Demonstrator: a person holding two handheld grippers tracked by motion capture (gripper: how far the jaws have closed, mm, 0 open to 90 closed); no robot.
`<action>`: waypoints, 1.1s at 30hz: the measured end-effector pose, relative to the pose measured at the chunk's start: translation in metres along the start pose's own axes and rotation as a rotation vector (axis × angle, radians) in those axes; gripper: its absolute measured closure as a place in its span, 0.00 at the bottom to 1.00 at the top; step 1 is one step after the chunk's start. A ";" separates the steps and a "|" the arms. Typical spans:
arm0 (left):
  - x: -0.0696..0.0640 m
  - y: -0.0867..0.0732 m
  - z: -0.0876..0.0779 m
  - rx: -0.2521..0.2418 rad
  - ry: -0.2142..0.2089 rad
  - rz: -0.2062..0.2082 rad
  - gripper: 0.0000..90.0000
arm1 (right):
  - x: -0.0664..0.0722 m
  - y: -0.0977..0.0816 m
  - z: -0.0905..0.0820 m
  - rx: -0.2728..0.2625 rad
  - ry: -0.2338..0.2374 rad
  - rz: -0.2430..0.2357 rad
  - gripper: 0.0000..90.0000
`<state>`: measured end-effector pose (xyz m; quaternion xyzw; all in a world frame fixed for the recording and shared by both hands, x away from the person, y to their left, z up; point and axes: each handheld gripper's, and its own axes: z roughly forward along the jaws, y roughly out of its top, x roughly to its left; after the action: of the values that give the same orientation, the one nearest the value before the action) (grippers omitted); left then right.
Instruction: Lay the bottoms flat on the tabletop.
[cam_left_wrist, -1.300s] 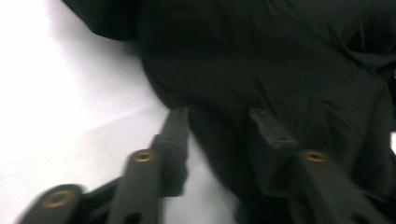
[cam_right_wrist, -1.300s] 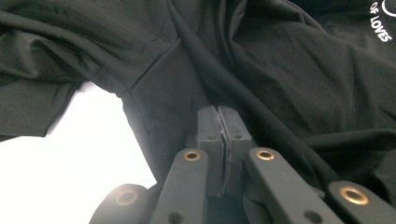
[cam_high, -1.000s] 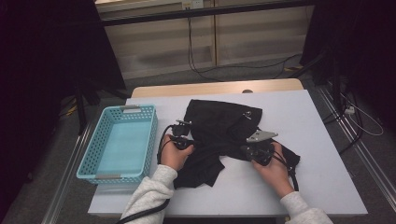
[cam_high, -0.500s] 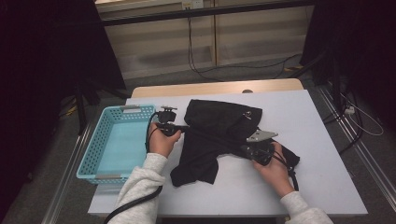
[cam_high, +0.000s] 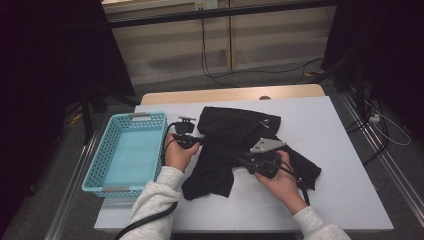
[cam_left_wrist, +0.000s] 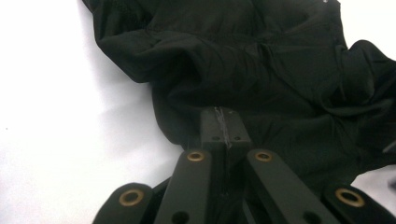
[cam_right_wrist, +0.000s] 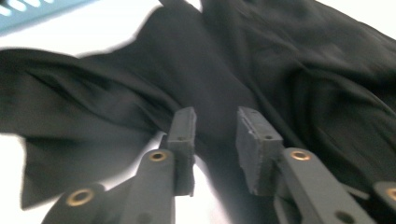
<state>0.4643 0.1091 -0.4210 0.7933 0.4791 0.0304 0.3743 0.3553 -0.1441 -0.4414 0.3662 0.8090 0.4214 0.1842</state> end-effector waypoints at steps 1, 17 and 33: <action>-0.001 0.000 0.000 0.000 -0.004 -0.001 1.00 | 0.004 0.003 0.003 -0.004 0.018 -0.008 0.67; -0.001 0.001 -0.005 -0.014 -0.040 -0.011 1.00 | 0.020 0.008 0.055 0.080 0.102 -0.042 0.83; -0.004 0.000 0.001 -0.032 -0.082 0.007 0.99 | -0.020 0.012 0.004 -0.012 0.046 0.006 0.98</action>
<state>0.4630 0.1051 -0.4206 0.7895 0.4601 0.0069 0.4063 0.3763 -0.1519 -0.4343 0.3576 0.8094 0.4351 0.1664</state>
